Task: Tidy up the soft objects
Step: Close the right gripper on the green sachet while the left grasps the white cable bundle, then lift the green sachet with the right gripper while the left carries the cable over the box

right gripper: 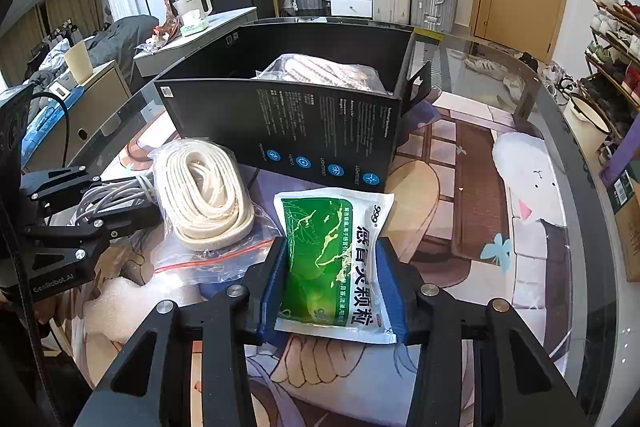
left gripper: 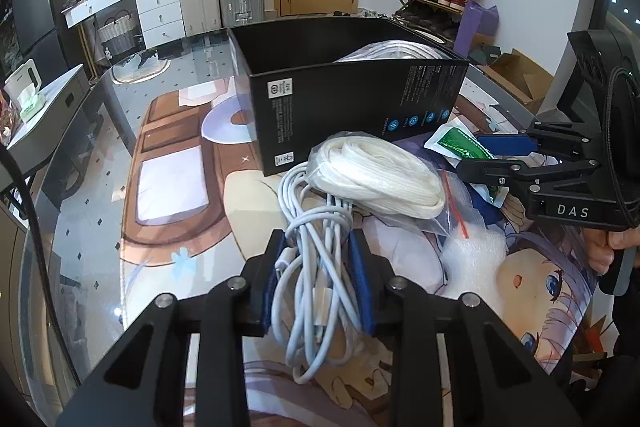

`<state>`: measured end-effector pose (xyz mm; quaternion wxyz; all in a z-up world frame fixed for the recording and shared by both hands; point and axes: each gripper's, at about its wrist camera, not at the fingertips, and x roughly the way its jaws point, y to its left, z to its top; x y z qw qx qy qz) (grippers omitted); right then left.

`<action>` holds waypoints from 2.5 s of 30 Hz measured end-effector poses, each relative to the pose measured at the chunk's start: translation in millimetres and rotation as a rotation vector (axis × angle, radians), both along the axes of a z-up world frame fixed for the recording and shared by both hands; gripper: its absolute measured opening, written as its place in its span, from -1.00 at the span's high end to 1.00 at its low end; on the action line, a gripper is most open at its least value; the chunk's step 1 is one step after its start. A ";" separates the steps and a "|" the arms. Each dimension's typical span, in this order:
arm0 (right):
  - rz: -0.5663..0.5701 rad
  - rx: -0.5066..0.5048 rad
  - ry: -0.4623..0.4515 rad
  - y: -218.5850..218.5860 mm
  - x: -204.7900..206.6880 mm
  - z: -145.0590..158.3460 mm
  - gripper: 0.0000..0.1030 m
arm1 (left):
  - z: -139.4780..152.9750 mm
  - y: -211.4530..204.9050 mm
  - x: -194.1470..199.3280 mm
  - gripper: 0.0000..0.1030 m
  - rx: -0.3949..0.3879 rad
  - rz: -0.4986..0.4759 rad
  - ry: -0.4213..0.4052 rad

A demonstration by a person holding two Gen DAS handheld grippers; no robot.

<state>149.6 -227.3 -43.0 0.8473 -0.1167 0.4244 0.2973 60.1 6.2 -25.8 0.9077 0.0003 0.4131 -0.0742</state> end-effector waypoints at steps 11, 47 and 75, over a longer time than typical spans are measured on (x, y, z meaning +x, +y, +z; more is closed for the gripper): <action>0.005 0.036 -0.032 -2.8 -6.2 12.5 0.23 | 19.6 11.1 -15.5 0.43 -0.044 0.028 -0.072; 0.039 0.138 -0.201 2.3 -17.6 106.4 0.23 | 84.5 7.8 15.8 0.42 -0.020 0.098 -0.235; 0.016 0.125 -0.185 21.5 19.5 110.0 0.23 | 89.0 8.1 57.6 0.42 -0.021 0.098 -0.234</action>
